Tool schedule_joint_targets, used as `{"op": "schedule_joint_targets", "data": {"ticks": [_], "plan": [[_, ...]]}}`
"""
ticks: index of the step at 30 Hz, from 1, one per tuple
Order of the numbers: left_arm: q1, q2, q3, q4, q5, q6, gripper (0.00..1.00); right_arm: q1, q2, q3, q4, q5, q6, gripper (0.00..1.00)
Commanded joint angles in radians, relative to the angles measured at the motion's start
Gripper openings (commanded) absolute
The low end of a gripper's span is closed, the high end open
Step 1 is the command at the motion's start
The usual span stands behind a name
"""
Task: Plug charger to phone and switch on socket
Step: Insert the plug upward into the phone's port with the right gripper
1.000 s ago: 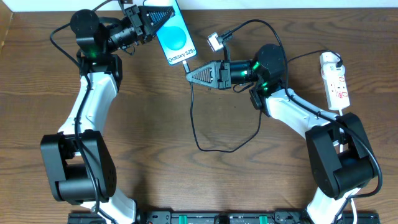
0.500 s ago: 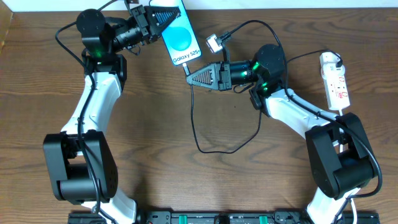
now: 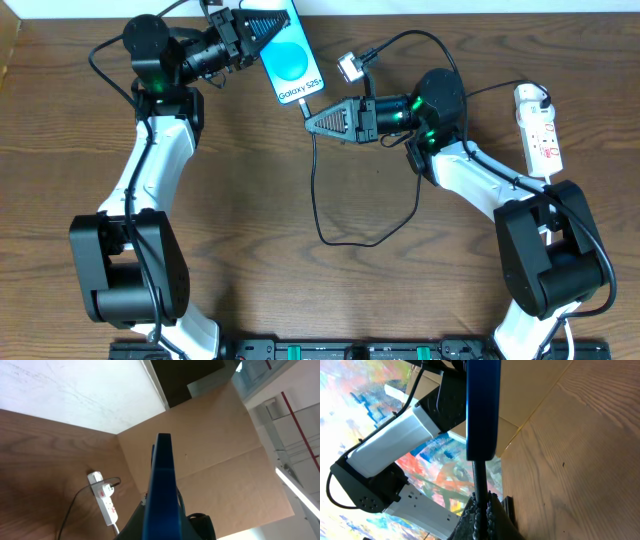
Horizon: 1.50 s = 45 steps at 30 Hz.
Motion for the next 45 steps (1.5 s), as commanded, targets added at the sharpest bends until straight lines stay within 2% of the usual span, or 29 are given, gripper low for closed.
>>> {"op": "schedule_joint_targets", "data": {"ticks": [1, 36, 45], "plan": [[-0.011, -0.003, 0.013, 0.008, 0.042, 0.041, 0.08, -0.014, -0.002, 0.005, 0.003, 0.059, -0.019, 0.01], [-0.011, -0.003, 0.013, 0.008, 0.075, 0.074, 0.07, -0.030, -0.002, 0.005, 0.003, 0.060, -0.019, 0.01], [-0.012, -0.003, 0.013, 0.008, 0.103, 0.090, 0.07, -0.031, -0.002, 0.005, 0.003, 0.122, -0.008, 0.01]]}}
